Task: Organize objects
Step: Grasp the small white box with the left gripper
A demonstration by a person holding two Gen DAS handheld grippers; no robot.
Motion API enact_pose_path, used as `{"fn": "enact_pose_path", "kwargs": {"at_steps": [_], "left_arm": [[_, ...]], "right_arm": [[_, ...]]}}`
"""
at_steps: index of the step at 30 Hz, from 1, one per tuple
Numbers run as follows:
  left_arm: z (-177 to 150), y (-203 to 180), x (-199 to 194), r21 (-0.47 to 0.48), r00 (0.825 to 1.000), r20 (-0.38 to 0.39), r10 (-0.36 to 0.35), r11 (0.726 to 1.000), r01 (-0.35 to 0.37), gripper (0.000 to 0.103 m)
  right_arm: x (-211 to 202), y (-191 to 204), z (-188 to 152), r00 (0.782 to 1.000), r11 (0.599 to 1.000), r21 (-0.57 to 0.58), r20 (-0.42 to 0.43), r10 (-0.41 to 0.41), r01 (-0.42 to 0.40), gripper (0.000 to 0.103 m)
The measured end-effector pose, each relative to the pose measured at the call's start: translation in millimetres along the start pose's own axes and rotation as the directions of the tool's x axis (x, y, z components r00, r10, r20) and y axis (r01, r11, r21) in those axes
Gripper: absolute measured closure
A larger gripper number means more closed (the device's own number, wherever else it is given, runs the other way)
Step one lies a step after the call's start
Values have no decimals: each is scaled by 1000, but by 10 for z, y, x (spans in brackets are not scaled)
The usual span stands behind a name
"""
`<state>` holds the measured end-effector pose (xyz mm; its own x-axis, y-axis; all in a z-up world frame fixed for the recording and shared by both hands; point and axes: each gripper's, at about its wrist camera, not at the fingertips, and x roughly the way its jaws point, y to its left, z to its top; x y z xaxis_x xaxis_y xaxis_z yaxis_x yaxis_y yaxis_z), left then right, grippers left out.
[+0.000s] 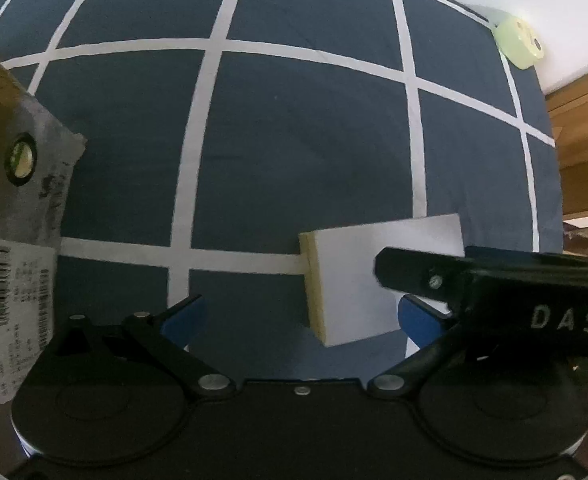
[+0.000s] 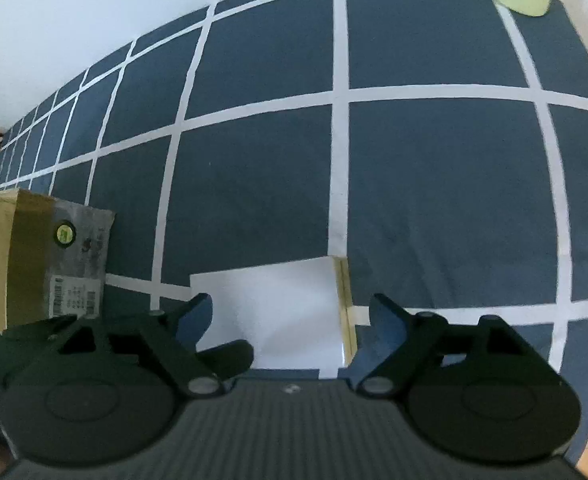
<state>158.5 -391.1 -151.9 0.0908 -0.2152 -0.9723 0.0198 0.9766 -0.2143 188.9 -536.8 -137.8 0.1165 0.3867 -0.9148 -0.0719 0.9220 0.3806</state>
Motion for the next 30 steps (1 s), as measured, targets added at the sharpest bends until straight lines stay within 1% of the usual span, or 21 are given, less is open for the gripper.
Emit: {"fn": "enact_pose_path", "kwargs": {"at_steps": [3,10,16,21,22,30], "left_arm": [[18,7,25,-5,1000,0,-19,1000,19,3],[35,-31,47,-13,998,8,-67,998,67,10],[35,-80,35,-18,994,17,-104,994,104,20],[42,-126,41,-10,992,21,-125,992,125,26],[44,-135,40,-8,991,22,-134,991,134,30],[35,-173,21,1,992,25,-124,992,124,31]], "right_arm": [[43,-22,26,1000,1000,-6,-7,7,-7,27],[112,-26,71,999,999,-28,-29,22,-23,32],[142,-37,100,998,999,-33,-49,28,-29,33],[143,-45,110,998,999,-38,-57,36,-38,33],[140,-47,110,998,998,-39,-58,37,-40,33],[119,-51,80,998,998,-37,-44,43,-45,35]]}}
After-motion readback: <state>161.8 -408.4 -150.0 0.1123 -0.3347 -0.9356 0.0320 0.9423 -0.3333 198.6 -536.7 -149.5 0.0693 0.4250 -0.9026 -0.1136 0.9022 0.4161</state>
